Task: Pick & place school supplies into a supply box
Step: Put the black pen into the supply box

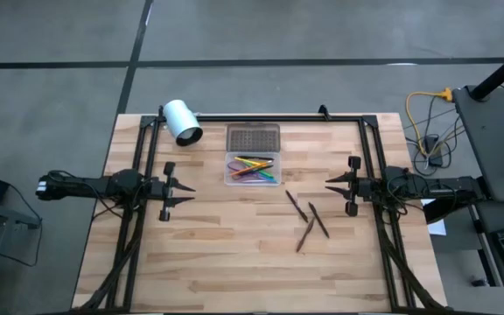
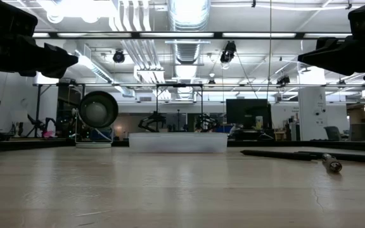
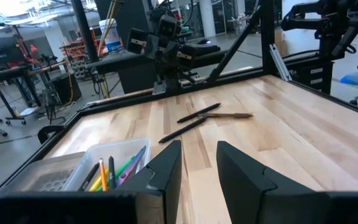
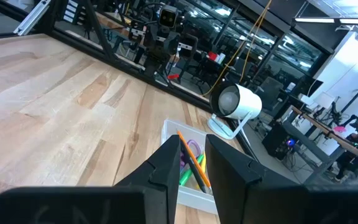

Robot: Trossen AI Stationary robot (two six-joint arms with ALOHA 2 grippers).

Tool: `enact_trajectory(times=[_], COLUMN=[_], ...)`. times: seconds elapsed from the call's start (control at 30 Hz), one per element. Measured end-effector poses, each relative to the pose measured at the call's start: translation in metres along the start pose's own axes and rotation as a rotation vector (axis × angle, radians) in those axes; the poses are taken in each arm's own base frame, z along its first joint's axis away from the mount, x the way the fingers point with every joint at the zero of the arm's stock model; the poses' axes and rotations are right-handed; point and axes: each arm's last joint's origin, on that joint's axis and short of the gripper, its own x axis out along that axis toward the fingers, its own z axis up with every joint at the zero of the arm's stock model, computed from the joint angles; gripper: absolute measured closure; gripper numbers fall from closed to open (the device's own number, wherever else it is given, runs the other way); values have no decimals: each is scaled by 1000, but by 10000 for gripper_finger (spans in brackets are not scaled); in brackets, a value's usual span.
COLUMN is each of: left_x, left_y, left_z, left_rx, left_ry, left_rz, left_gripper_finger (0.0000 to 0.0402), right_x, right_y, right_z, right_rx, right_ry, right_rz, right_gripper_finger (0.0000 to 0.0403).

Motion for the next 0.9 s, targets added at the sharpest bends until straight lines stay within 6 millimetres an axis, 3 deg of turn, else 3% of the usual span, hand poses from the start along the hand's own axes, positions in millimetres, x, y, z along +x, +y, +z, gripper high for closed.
enact_trajectory(times=[0.9], left_x=[2], left_y=[0], left_z=[-2], left_rx=[-7], left_ry=[25], left_rz=[-4], left_gripper_finger=[315], right_x=[0], right_y=[-1], right_z=[2], right_rx=[-67], right_ry=[-23], right_rz=[-7], right_gripper_finger=[335])
